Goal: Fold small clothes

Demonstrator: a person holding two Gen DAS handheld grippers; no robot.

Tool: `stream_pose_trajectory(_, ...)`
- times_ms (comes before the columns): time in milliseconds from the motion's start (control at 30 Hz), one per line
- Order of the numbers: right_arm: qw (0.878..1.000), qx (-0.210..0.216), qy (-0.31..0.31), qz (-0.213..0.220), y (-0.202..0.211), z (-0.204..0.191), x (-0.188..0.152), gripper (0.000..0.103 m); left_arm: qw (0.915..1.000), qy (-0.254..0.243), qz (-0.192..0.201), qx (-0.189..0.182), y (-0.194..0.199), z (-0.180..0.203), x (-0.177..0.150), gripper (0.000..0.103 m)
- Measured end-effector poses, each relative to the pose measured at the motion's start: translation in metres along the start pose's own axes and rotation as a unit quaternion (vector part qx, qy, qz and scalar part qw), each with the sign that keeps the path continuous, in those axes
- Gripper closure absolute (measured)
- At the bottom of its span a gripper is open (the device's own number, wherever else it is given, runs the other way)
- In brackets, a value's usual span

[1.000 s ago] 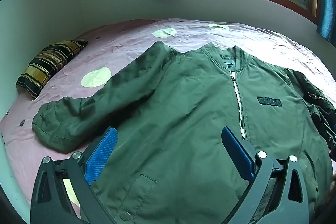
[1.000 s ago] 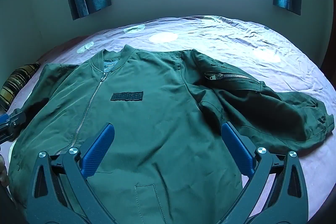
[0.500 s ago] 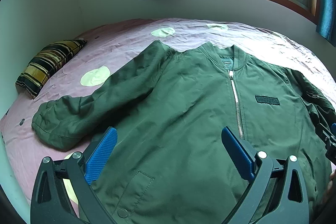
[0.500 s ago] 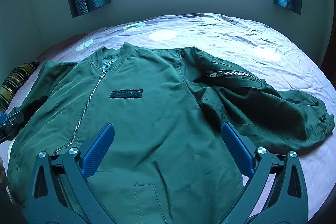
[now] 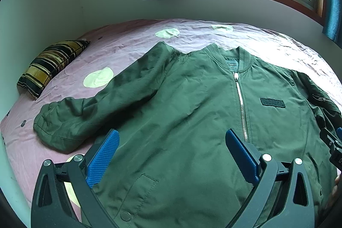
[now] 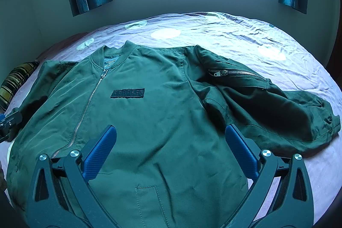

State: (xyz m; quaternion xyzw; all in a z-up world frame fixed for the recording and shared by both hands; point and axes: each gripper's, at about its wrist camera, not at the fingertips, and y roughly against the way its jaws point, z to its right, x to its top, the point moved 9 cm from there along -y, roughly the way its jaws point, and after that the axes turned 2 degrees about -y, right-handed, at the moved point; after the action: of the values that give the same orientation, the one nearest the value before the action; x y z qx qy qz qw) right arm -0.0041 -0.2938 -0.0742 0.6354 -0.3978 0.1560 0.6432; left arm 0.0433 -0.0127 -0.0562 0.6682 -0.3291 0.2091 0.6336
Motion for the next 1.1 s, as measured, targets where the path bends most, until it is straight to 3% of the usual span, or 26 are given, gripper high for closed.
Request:
stream_pose_trajectory(833,1.0,-0.001,-0.001,-0.008,-0.002,-0.001,-0.002,0.002,1.0,0.0,-0.005,0.006,-0.002,-0.005,-0.002,0.004)
stream_pose_trajectory(967,1.0,-0.006,-0.008,-0.004,0.001,0.011,0.004,0.002,0.9997,0.013,-0.017,0.012,-0.01,-0.011,-0.006,0.004)
stream_pose_trajectory(1100,0.999,-0.013,-0.033,0.001,0.01,0.047,0.017,0.002,0.9988,0.026,-0.042,-0.004,-0.022,-0.012,-0.012,0.004)
